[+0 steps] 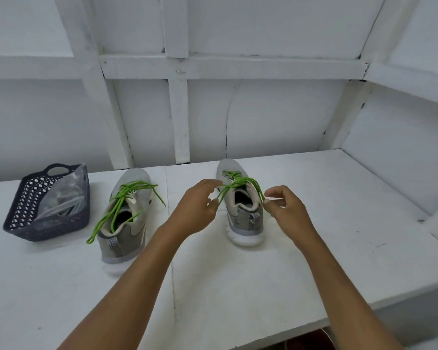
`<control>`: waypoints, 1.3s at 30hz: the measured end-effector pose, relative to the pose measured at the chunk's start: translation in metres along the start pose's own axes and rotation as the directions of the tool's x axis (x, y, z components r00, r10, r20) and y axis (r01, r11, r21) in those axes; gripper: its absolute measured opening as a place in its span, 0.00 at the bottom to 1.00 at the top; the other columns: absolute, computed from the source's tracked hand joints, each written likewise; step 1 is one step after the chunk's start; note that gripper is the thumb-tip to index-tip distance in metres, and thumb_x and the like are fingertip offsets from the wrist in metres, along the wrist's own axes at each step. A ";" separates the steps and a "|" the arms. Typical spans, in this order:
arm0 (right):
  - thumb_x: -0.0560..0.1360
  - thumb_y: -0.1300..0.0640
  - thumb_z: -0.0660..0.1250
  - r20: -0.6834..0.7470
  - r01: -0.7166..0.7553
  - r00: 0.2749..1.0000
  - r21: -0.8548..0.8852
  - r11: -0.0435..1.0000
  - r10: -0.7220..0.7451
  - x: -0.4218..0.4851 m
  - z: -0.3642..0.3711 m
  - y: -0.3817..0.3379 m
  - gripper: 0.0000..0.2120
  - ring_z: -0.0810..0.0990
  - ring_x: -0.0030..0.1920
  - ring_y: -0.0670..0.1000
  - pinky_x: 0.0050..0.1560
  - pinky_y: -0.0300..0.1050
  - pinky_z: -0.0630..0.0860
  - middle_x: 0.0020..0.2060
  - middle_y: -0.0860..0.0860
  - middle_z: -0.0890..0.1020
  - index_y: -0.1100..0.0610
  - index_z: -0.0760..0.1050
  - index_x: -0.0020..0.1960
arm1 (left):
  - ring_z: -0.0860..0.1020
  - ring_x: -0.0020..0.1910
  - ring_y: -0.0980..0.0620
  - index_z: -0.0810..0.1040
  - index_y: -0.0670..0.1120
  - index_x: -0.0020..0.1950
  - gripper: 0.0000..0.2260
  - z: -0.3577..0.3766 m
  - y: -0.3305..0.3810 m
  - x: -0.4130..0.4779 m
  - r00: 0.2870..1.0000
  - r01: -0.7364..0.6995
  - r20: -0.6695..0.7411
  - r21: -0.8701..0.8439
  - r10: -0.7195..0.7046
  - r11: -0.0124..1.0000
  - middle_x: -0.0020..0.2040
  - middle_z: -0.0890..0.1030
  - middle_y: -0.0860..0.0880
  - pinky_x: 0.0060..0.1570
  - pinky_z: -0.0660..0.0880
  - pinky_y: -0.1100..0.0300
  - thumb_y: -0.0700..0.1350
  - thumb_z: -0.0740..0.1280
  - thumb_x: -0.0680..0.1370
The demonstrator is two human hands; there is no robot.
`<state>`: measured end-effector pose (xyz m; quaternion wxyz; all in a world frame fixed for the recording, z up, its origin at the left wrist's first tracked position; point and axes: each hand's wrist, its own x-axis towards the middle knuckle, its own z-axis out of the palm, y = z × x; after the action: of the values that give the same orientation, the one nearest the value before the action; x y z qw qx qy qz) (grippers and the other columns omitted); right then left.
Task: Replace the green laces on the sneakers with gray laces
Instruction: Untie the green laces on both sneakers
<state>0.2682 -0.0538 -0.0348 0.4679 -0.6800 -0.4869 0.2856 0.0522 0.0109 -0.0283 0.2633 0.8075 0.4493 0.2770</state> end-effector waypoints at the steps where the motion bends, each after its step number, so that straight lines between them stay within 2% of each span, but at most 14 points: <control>1: 0.78 0.60 0.67 0.005 -0.012 1.000 -0.006 1.000 0.012 0.004 -0.002 0.002 0.06 0.80 0.52 0.46 0.52 0.40 0.75 0.52 0.43 0.80 0.50 0.75 0.53 | 0.74 0.66 0.51 0.70 0.46 0.74 0.20 0.006 0.002 0.006 1.000 0.022 0.014 -0.006 -0.022 1.000 0.71 0.72 0.49 0.63 0.72 0.61 0.40 0.64 0.81; 4: 0.79 0.58 0.66 0.047 -0.055 0.997 -0.027 0.998 0.056 0.020 -0.007 0.005 0.08 0.79 0.51 0.45 0.57 0.45 0.76 0.54 0.44 0.80 0.50 0.76 0.58 | 0.71 0.69 0.50 0.68 0.47 0.75 0.21 0.020 0.008 0.019 0.995 0.087 0.042 0.001 -0.087 0.996 0.73 0.72 0.49 0.67 0.68 0.58 0.45 0.64 0.82; 7: 0.81 0.55 0.64 0.158 -0.064 0.985 -0.055 0.996 0.072 0.039 -0.008 0.007 0.09 0.78 0.46 0.40 0.52 0.40 0.73 0.53 0.44 0.80 0.50 0.76 0.61 | 0.71 0.69 0.49 0.68 0.46 0.75 0.21 0.032 0.013 0.031 0.990 0.142 0.022 -0.003 -0.142 0.990 0.72 0.72 0.47 0.64 0.65 0.61 0.45 0.63 0.82; 11: 0.80 0.54 0.65 0.322 0.004 0.946 -0.124 0.992 0.036 0.062 -0.010 0.015 0.04 0.78 0.45 0.41 0.44 0.35 0.72 0.47 0.42 0.80 0.50 0.77 0.54 | 0.73 0.64 0.49 0.72 0.46 0.72 0.18 0.044 0.015 0.040 0.976 0.210 -0.058 0.004 -0.210 0.978 0.65 0.75 0.47 0.59 0.66 0.63 0.46 0.64 0.81; 13: 0.80 0.54 0.66 0.373 0.044 0.928 -0.144 0.989 0.013 0.075 -0.015 0.022 0.02 0.78 0.43 0.45 0.44 0.37 0.73 0.43 0.45 0.80 0.52 0.77 0.50 | 0.74 0.59 0.51 0.75 0.47 0.68 0.16 0.049 0.016 0.044 0.964 0.246 -0.107 0.001 -0.244 0.969 0.59 0.76 0.49 0.55 0.68 0.63 0.46 0.67 0.80; 16: 0.79 0.53 0.67 0.489 0.062 0.872 -0.113 0.992 0.002 0.092 -0.020 0.030 0.05 0.77 0.42 0.48 0.48 0.48 0.76 0.41 0.51 0.80 0.54 0.77 0.47 | 0.75 0.50 0.58 0.80 0.49 0.59 0.10 0.049 0.019 0.045 0.940 0.289 -0.186 -0.003 -0.284 0.957 0.51 0.77 0.53 0.49 0.71 0.63 0.47 0.70 0.78; 19: 0.80 0.55 0.66 0.599 0.015 0.801 -0.018 1.000 -0.002 0.104 -0.023 0.030 0.06 0.78 0.43 0.49 0.46 0.47 0.78 0.42 0.53 0.80 0.55 0.75 0.45 | 0.76 0.44 0.63 0.80 0.51 0.50 0.04 0.047 0.026 0.041 0.917 0.316 -0.257 -0.002 -0.306 0.949 0.44 0.78 0.56 0.46 0.72 0.66 0.47 0.72 0.77; 22: 0.81 0.58 0.65 0.585 -0.103 0.811 0.149 0.983 -0.004 0.105 -0.024 0.026 0.06 0.80 0.43 0.49 0.44 0.45 0.78 0.41 0.52 0.81 0.57 0.74 0.45 | 0.77 0.43 0.64 0.81 0.53 0.45 0.02 0.039 0.028 0.036 0.905 0.325 -0.280 -0.033 -0.321 0.945 0.41 0.81 0.58 0.42 0.71 0.68 0.47 0.72 0.77; 25: 0.82 0.60 0.63 0.577 -0.242 0.817 0.317 0.917 0.016 0.108 -0.029 0.024 0.06 0.81 0.40 0.50 0.41 0.46 0.79 0.41 0.53 0.84 0.59 0.75 0.46 | 0.79 0.41 0.61 0.81 0.54 0.40 0.06 0.030 0.028 0.035 0.882 0.361 -0.279 -0.119 -0.380 0.925 0.38 0.83 0.56 0.39 0.75 0.62 0.49 0.73 0.76; 29: 0.82 0.59 0.63 0.539 -0.333 0.840 0.418 0.845 0.064 0.112 -0.032 0.018 0.07 0.79 0.38 0.52 0.40 0.48 0.78 0.37 0.54 0.83 0.60 0.75 0.45 | 0.79 0.38 0.55 0.82 0.48 0.39 0.08 0.021 0.031 0.034 0.856 0.354 -0.266 -0.325 -0.444 0.877 0.37 0.83 0.50 0.41 0.75 0.60 0.49 0.72 0.77; 31: 0.81 0.58 0.64 0.513 -0.363 0.853 0.453 0.814 0.095 0.112 -0.030 0.016 0.08 0.79 0.37 0.52 0.40 0.47 0.78 0.35 0.54 0.82 0.59 0.74 0.44 | 0.80 0.40 0.53 0.82 0.43 0.39 0.09 0.017 0.033 0.036 0.849 0.300 -0.254 -0.489 -0.463 0.819 0.38 0.83 0.47 0.41 0.76 0.61 0.46 0.71 0.77; 33: 0.81 0.57 0.64 0.536 -0.433 0.838 0.531 0.729 0.107 0.112 -0.027 0.014 0.09 0.79 0.36 0.53 0.39 0.47 0.78 0.36 0.55 0.81 0.60 0.75 0.43 | 0.82 0.46 0.49 0.81 0.41 0.39 0.09 0.014 0.033 0.036 0.853 0.224 -0.225 -0.657 -0.471 0.720 0.41 0.84 0.46 0.46 0.78 0.55 0.45 0.71 0.76; 37: 0.76 0.53 0.64 0.612 -0.548 0.789 0.656 0.519 0.059 0.114 -0.023 0.005 0.14 0.80 0.37 0.54 0.42 0.49 0.78 0.39 0.58 0.83 0.61 0.79 0.39 | 0.82 0.54 0.44 0.80 0.47 0.33 0.11 0.013 0.026 0.033 0.888 0.071 -0.163 -0.876 -0.431 0.477 0.50 0.85 0.42 0.55 0.78 0.47 0.47 0.71 0.75; 39: 0.75 0.56 0.61 0.588 -0.524 0.808 0.696 0.491 0.029 0.115 -0.020 0.006 0.15 0.81 0.40 0.54 0.44 0.49 0.78 0.40 0.58 0.84 0.61 0.81 0.36 | 0.81 0.58 0.41 0.78 0.47 0.34 0.11 0.009 0.021 0.033 0.920 -0.014 -0.149 -0.937 -0.363 0.348 0.52 0.85 0.41 0.58 0.78 0.45 0.50 0.73 0.73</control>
<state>0.3293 0.0456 -0.0246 0.5343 -0.3447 -0.2724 0.7221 0.0857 0.0281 -0.0135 0.6185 0.4060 0.3378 0.5818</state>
